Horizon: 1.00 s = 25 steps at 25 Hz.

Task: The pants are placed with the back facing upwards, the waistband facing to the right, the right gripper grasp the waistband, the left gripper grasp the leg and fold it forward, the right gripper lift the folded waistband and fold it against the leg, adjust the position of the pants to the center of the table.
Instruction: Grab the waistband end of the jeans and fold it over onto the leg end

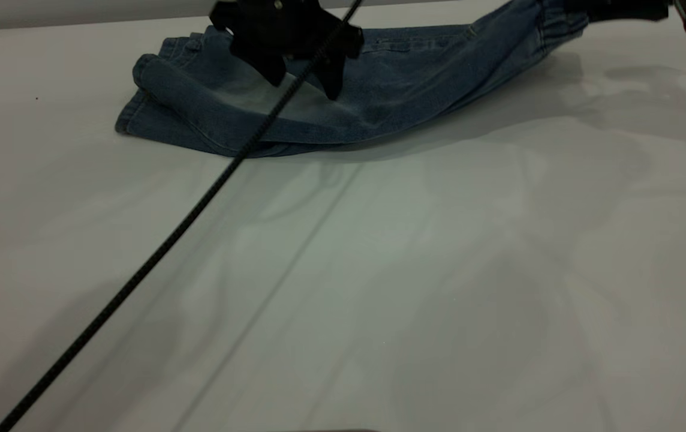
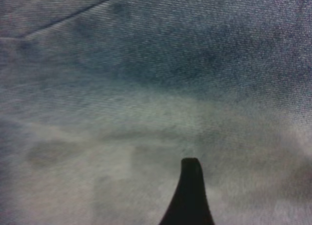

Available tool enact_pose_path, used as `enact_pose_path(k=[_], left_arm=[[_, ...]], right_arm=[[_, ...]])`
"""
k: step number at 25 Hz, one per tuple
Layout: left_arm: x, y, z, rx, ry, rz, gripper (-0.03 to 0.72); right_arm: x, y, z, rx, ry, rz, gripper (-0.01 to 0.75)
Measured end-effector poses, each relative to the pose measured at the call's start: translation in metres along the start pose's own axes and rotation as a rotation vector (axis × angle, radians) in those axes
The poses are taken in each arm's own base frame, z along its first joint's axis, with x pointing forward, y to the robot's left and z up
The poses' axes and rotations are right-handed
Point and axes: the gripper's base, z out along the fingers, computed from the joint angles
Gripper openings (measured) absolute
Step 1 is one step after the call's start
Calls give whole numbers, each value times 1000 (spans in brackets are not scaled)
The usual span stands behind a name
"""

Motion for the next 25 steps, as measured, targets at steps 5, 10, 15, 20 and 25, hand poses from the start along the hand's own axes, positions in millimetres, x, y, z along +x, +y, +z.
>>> enact_pose_path(k=[5, 10, 15, 20, 25], left_arm=[[9, -3, 19, 14, 7, -18, 569], [10, -15, 21, 49, -3, -42, 569], [-3, -12, 8, 22, 40, 12, 569], [-32, 30, -25, -58, 73, -18, 569], [-31, 83, -27, -110, 86, -102, 569]], right_arm=[[-5, 26, -10, -58, -3, -46, 55], [-7, 40, -16, -77, -10, -76, 55], [-8, 43, -18, -79, -13, -84, 55], [-7, 43, -18, -82, -6, -86, 55], [-5, 51, -14, -96, 10, -101, 55]])
